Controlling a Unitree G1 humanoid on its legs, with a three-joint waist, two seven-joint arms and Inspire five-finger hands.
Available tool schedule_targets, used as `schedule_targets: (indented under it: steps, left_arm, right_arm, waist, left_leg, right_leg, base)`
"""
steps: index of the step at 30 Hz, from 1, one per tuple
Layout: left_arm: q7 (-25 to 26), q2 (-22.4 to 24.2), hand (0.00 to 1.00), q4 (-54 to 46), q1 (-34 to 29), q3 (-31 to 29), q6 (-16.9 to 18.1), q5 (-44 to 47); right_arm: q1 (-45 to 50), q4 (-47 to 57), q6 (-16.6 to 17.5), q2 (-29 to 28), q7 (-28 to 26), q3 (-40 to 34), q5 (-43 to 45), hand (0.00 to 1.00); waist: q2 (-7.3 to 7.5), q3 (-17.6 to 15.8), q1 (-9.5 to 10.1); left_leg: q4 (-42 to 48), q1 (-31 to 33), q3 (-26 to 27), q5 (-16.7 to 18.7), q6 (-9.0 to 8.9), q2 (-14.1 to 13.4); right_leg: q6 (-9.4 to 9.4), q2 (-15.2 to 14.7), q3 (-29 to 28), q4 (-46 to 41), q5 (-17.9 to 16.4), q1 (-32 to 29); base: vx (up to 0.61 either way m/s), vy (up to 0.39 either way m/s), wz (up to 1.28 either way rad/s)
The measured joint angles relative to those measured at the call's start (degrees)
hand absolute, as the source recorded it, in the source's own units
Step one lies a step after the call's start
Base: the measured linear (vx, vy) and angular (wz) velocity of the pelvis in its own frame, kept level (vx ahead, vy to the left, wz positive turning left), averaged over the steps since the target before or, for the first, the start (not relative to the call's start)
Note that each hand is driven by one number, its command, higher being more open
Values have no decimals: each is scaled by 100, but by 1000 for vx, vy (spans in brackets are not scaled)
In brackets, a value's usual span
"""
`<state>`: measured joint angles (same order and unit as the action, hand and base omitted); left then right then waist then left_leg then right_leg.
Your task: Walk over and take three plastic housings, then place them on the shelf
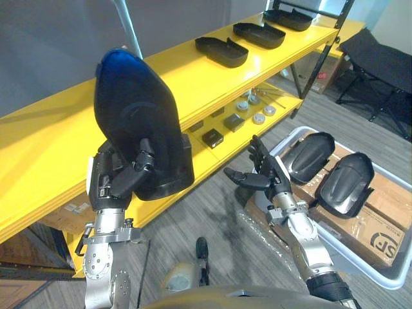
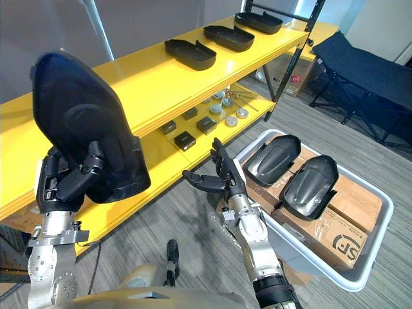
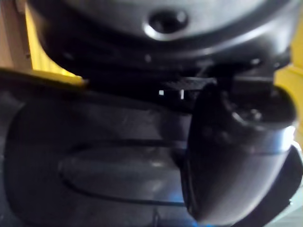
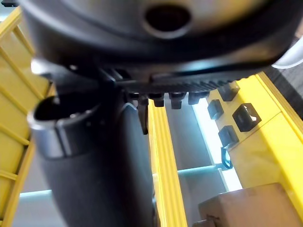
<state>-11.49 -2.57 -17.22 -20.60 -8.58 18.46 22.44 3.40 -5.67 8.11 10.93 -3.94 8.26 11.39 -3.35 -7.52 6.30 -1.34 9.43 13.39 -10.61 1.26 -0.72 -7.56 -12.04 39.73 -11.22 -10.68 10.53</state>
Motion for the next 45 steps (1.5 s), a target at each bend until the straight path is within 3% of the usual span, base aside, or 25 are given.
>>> schedule_targets:
  steps: [9, 11, 12, 14, 15, 16, 18, 19, 21, 24, 26, 28, 32, 33, 34, 35, 36, 37, 38, 39, 41, 43, 44, 45]
  left_arm:
    - [68, -4, 0, 310, -40, -10, -1, 443]
    - [-46, -3, 0, 309, -27, -9, -4, 448]
    - [-88, -3, 0, 310, -18, -16, -6, 449]
    - [-259, -16, 0, 304, -6, -57, -11, 453]
    - [-315, -23, 0, 310, -11, -76, -35, 451]
    - [-323, -16, 0, 311, -11, -75, -80, 449]
    - [-301, 19, 0, 329, 39, -78, -162, 441]
    - [-281, -16, 0, 328, 39, -96, -192, 443]
    - [-116, -52, 0, 326, 45, -131, -244, 449]
    - [36, -155, 0, 326, 157, -137, -248, 493]
    - [196, -202, 0, 329, 353, -122, -253, 497]
    - [288, -202, 0, 371, 421, -72, -262, 497]
    - [339, -187, 0, 427, 424, 169, -263, 624]
    - [341, -183, 0, 426, 423, 209, -263, 662]
    - [352, -173, 0, 413, 414, 220, -265, 675]
    - [364, -112, 0, 468, 398, 200, -275, 671]
    - [388, -25, 0, 462, 345, 237, -340, 672]
    - [376, 85, 0, 456, 233, 352, -400, 663]
    - [358, 113, 0, 495, 202, 429, -516, 627]
    - [328, 108, 0, 547, 209, 432, -542, 615]
    - [311, 105, 0, 669, 218, 434, -546, 612]
    - [254, 105, 0, 668, 291, 459, -544, 571]
    - [247, 106, 0, 666, 378, 499, -544, 454]
    - [259, 18, 0, 703, 516, 538, -547, 367]
  right_arm:
    - [31, 156, 156, 10, -170, 0, 7, 100]
    - [24, 226, 286, -31, -112, -14, -1, 100]
    - [22, 237, 319, -54, -64, -27, -31, 100]
    - [31, 352, 361, -194, 92, -141, -107, 100]
    - [62, 390, 363, -309, 190, -209, -102, 100]
    - [95, 401, 364, -347, 221, -242, -102, 100]
    - [43, 405, 382, -356, 296, -352, -156, 100]
    - [33, 386, 382, -411, 321, -396, -181, 100]
    - [31, 383, 400, -435, 303, -414, -185, 100]
    - [26, 411, 557, -423, 261, -479, -187, 100]
    - [-18, 441, 710, -402, 228, -579, -188, 100]
    - [29, 488, 716, -393, 206, -654, -191, 100]
    - [412, 1406, 717, -359, 15, -797, -174, 100]
    - [452, 1608, 724, -341, -44, -827, -167, 100]
    - [479, 1920, 779, -272, -178, -837, -132, 100]
    - [441, 2007, 904, -183, -334, -885, -11, 100]
    - [426, 2011, 913, -123, -401, -933, 100, 100]
    - [409, 1983, 918, 21, -470, -1059, 255, 100]
    - [388, 1820, 912, 116, -472, -1205, 341, 100]
    - [371, 1684, 910, 142, -476, -1269, 346, 100]
    - [291, 1228, 906, 231, -443, -1490, 342, 100]
    - [274, 1056, 921, 286, -321, -1742, 306, 100]
    - [277, 1029, 922, 314, -200, -1903, 293, 100]
    - [274, 987, 931, 226, -28, -1972, 289, 100]
  waist:
    - [-64, -57, 14]
    - [-3, -88, 11]
    - [97, -130, 18]
    - [172, -165, 94]
    - [330, -193, 114]
    - [412, -142, 103]
    - [441, -132, 40]
    - [437, -148, -9]
    - [387, -171, -31]
    - [351, -160, -59]
    - [311, -172, -178]
    - [294, -181, -295]
    - [349, -136, -349]
    - [390, -107, -345]
    - [535, -12, -340]
    - [566, 72, -356]
    - [463, 101, -379]
    - [270, 112, -387]
    - [169, 58, -396]
    - [187, 42, -402]
    - [228, 10, -412]
    - [49, 28, -480]
    - [-131, 109, -509]
    - [-66, 116, -503]
  left_leg:
    - [21, -34, 165, -85, 18, -4]
    - [127, 22, 304, 27, 67, 42]
    - [221, 25, 363, 102, 90, 49]
    - [1094, 334, 388, 535, 443, 82]
    - [1258, 305, 370, 807, 402, 219]
    - [1205, 278, 325, 853, 394, 276]
    - [1069, 147, 150, 893, 517, 448]
    - [976, -2, 81, 910, 545, 481]
    - [791, -443, -88, 1014, 565, 475]
    - [822, -650, -276, 1181, 504, 440]
    - [848, -663, -572, 1247, 483, 395]
    - [994, -695, -853, 1373, 421, 387]
    - [1528, -827, -1663, 1865, 101, 434]
    - [1572, -821, -1758, 1954, 103, 448]
    - [1714, -756, -1796, 2143, 20, 461]
    - [2047, -687, -1444, 2360, -87, 206]
    - [2288, -640, -1274, 2472, -63, -50]
    - [2768, -514, -987, 2534, -253, -426]
    - [3435, -288, -803, 2492, -303, -609]
    - [3748, -160, -669, 2492, -339, -683]
    - [3909, 21, -66, 2610, -348, -1086]
    - [2969, 10, 193, 2228, -443, -1289]
    - [2271, -29, 212, 1488, -458, -1294]
    - [1933, -163, 256, 1309, -534, -1074]
  right_leg:
    - [-23, -46, -137, -85, -71, -30]
    - [-51, -137, -7, -46, -108, 59]
    - [-64, -205, 16, -55, -127, 65]
    - [-153, -400, 73, -315, -309, 93]
    - [-97, -524, 76, -387, -432, 211]
    - [23, -569, 66, -525, -460, 231]
    - [286, -1050, -548, -2146, -92, -427]
    - [372, -1178, -796, -2685, -69, -659]
    - [497, -1140, -1039, -2963, -254, -955]
    - [594, -961, -1256, -2569, -311, -1413]
    - [411, -650, -1976, -1738, -160, -2075]
    - [197, -452, -2523, -1065, 55, -2241]
    - [158, -19, -3284, -646, 256, -1845]
    - [172, 55, -3359, -599, 265, -1756]
    - [264, 88, -3309, -478, 330, -1527]
    - [118, 53, -2929, -344, 510, -1248]
    - [214, 145, -2709, -349, 493, -1114]
    - [331, 321, -2463, -321, 387, -888]
    - [353, 416, -2244, -99, 377, -525]
    - [361, 424, -2158, 85, 372, -314]
    - [361, 391, -1863, 430, 372, 168]
    - [358, 354, -1633, 458, 372, 253]
    - [325, 351, -1614, 456, 354, 237]
    - [235, 167, -1649, 422, 355, 231]
  base:
    - [-17, -1, -3]
    - [20, 43, 24]
    - [30, 39, 24]
    - [87, 53, 24]
    - [179, 44, 32]
    - [198, 36, 48]
    - [158, 77, 52]
    - [211, 116, 36]
    - [219, 56, 22]
    - [196, 0, 26]
    - [185, -38, 59]
    - [209, -100, 90]
    - [290, -238, 97]
    - [315, -361, 100]
    - [266, -358, 103]
    - [250, -365, 107]
    - [259, -316, 106]
    - [246, -228, 97]
    - [250, -191, 95]
    - [243, -181, 74]
    - [247, -152, 61]
    - [185, 8, 53]
    - [173, 163, 22]
    - [178, 169, 11]
